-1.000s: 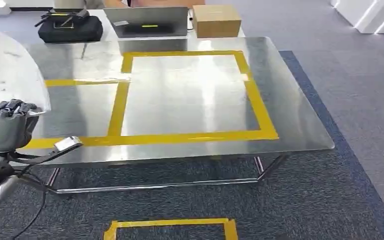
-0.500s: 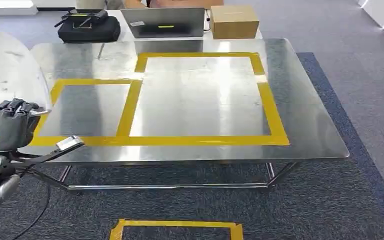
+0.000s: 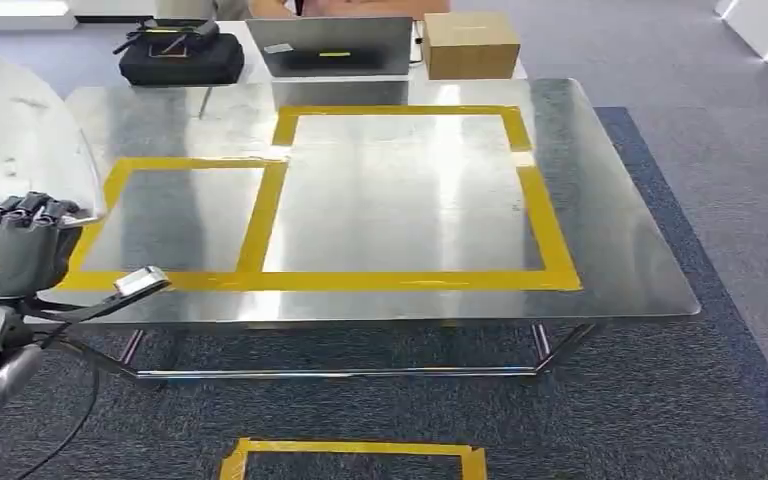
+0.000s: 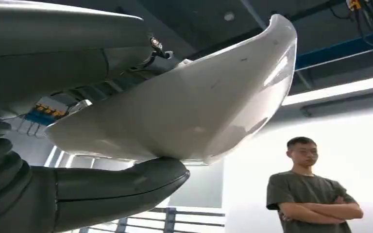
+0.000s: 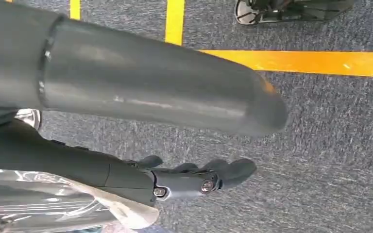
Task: Take the parts from the cabinet and place them on the table.
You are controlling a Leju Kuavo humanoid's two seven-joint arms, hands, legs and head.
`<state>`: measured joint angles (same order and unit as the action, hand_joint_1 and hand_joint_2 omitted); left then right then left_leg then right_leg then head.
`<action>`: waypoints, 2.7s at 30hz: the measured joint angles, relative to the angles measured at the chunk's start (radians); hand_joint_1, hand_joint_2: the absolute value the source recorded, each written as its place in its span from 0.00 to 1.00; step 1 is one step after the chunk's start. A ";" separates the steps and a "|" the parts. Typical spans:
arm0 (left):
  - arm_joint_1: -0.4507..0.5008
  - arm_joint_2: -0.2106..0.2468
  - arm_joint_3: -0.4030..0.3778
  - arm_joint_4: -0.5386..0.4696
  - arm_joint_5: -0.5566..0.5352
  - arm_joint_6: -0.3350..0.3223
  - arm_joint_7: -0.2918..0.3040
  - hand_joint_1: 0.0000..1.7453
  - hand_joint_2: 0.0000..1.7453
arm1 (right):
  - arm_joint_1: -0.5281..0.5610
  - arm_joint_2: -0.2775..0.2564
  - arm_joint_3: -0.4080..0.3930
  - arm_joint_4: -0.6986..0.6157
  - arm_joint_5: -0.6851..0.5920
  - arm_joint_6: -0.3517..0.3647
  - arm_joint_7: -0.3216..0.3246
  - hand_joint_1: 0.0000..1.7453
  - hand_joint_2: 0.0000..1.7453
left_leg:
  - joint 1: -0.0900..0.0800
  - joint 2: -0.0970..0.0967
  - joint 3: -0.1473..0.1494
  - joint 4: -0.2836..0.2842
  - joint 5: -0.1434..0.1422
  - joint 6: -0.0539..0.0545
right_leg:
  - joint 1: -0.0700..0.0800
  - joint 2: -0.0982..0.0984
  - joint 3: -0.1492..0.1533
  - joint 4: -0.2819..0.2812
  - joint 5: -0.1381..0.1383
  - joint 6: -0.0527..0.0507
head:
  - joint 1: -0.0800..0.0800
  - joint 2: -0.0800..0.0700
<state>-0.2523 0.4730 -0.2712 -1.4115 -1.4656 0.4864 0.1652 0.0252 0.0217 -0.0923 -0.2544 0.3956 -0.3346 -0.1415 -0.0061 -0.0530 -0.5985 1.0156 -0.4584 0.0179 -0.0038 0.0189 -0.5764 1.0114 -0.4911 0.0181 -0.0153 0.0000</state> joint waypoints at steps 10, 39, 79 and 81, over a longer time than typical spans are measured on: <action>-0.112 -0.001 -0.037 0.117 0.034 -0.082 -0.028 1.00 1.00 | -0.007 0.008 0.000 0.029 0.009 0.030 0.007 0.00 0.00 | -0.002 0.000 0.000 0.001 0.000 0.000 | -0.002 0.000 0.000 0.000 0.001 0.001 | 0.000 0.000; -0.406 -0.082 -0.231 0.450 0.181 -0.344 -0.138 1.00 1.00 | -0.012 0.010 0.001 0.048 0.024 0.050 0.017 0.00 0.00 | -0.002 0.000 -0.001 0.002 0.000 0.000 | -0.003 0.000 0.000 0.000 0.002 0.001 | 0.000 0.000; -0.540 -0.009 -0.598 0.607 0.524 -0.657 -0.229 0.00 0.00 | -0.025 0.003 0.011 0.048 0.068 0.047 0.039 0.00 0.00 | -0.002 0.000 0.000 0.002 0.000 0.001 | -0.003 0.000 0.000 0.000 0.001 0.001 | 0.000 0.000; -0.540 -0.008 -0.599 0.607 0.524 -0.657 -0.229 0.00 0.00 | -0.025 0.003 0.011 0.048 0.068 0.047 0.039 0.00 0.00 | -0.002 0.000 0.000 0.002 0.000 0.001 | -0.003 0.000 0.000 0.000 0.001 0.001 | 0.000 0.000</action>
<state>-0.7922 0.4654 -0.8698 -0.8042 -0.9415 -0.1701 -0.0641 0.0001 0.0252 -0.0809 -0.2060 0.4635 -0.2876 -0.1022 -0.0085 -0.0532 -0.5989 1.0173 -0.4586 0.0184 -0.0064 0.0190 -0.5760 1.0111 -0.4897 0.0191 -0.0156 0.0000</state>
